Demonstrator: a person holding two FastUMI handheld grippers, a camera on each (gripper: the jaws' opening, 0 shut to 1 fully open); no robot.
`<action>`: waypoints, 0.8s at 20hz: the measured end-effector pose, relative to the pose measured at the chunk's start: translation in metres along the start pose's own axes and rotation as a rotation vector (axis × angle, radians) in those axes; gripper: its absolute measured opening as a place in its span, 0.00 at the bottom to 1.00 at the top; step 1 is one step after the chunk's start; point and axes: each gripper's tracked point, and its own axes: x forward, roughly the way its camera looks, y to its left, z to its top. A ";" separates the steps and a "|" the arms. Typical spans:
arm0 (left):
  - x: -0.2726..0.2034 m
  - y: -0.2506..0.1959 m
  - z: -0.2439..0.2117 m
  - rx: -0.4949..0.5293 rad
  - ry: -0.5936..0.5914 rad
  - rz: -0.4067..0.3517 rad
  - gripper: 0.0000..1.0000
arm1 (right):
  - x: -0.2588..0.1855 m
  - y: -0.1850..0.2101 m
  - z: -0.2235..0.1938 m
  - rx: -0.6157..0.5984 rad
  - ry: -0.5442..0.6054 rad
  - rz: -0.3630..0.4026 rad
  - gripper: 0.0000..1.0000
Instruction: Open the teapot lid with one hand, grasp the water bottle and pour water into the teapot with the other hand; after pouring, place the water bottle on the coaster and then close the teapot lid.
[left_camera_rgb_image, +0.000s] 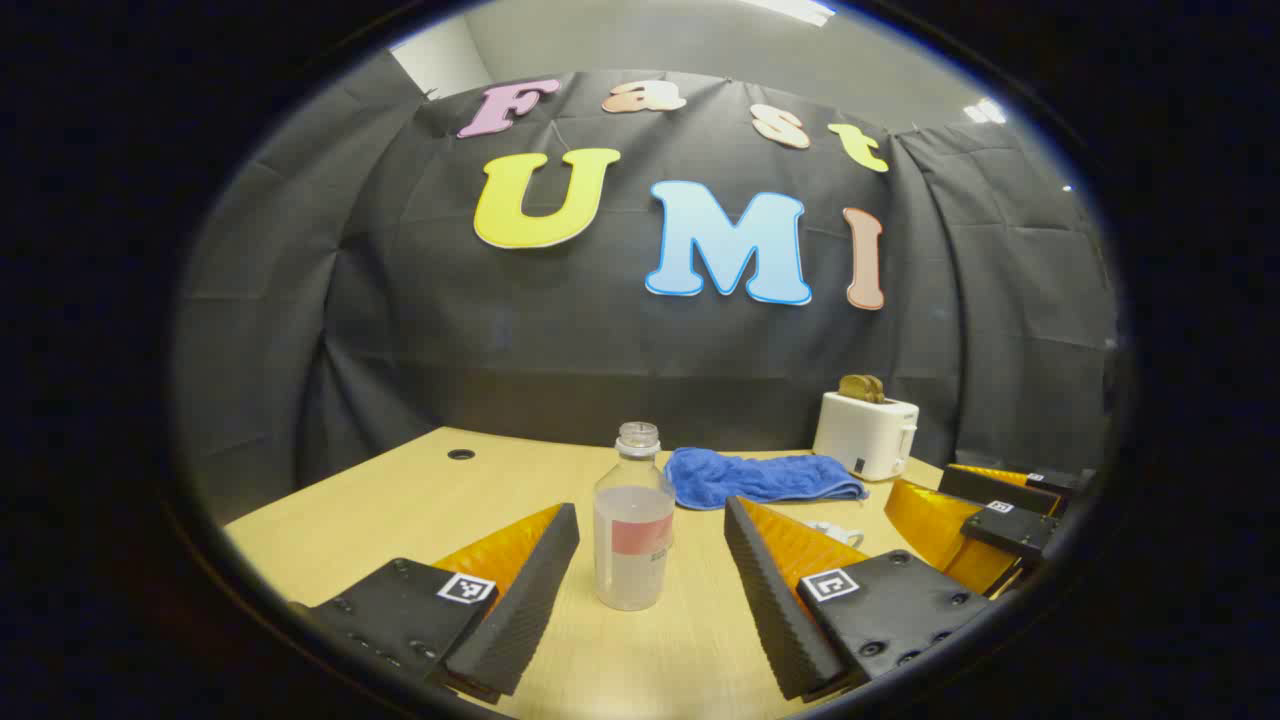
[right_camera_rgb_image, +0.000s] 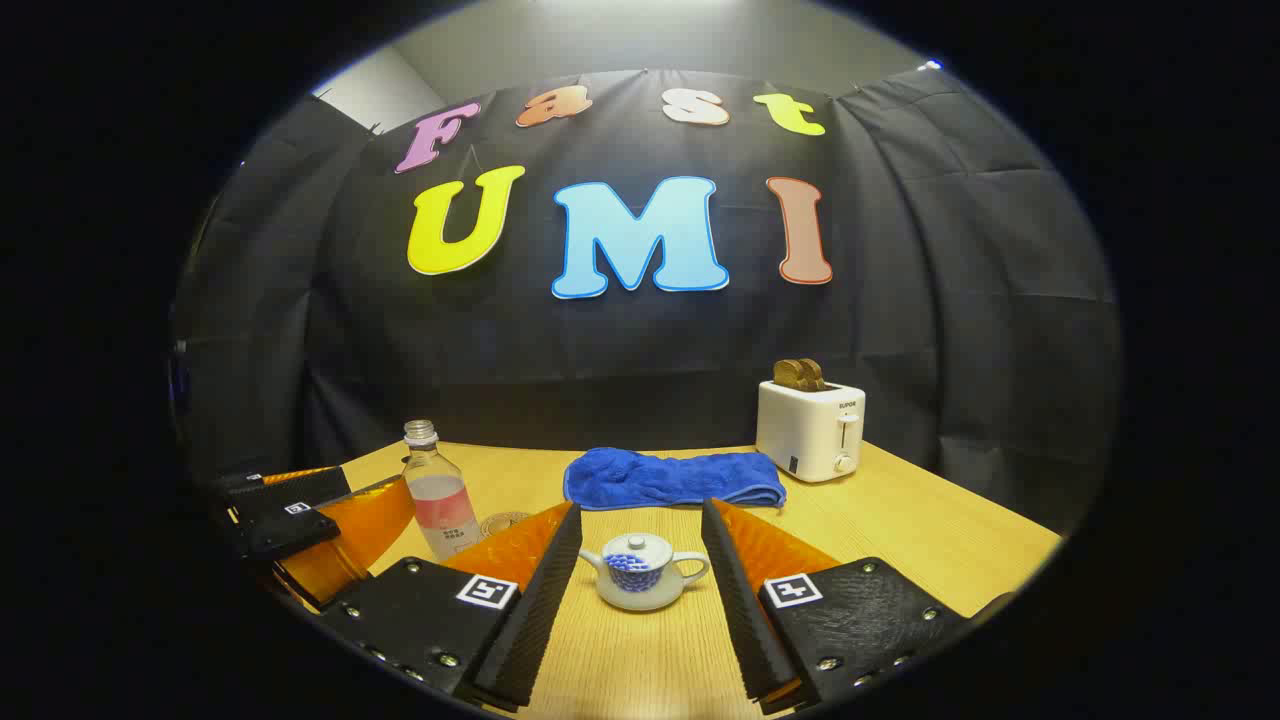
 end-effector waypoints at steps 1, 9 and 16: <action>0.000 0.000 0.001 -0.001 0.002 -0.001 1.00 | 0.001 0.000 -0.001 -0.001 0.003 0.000 0.75; 0.003 0.000 -0.005 -0.006 0.014 -0.008 1.00 | 0.004 -0.005 -0.007 0.003 0.028 -0.010 0.75; 0.004 0.001 -0.009 -0.002 0.018 -0.007 1.00 | 0.021 -0.004 -0.016 -0.020 0.049 0.006 0.63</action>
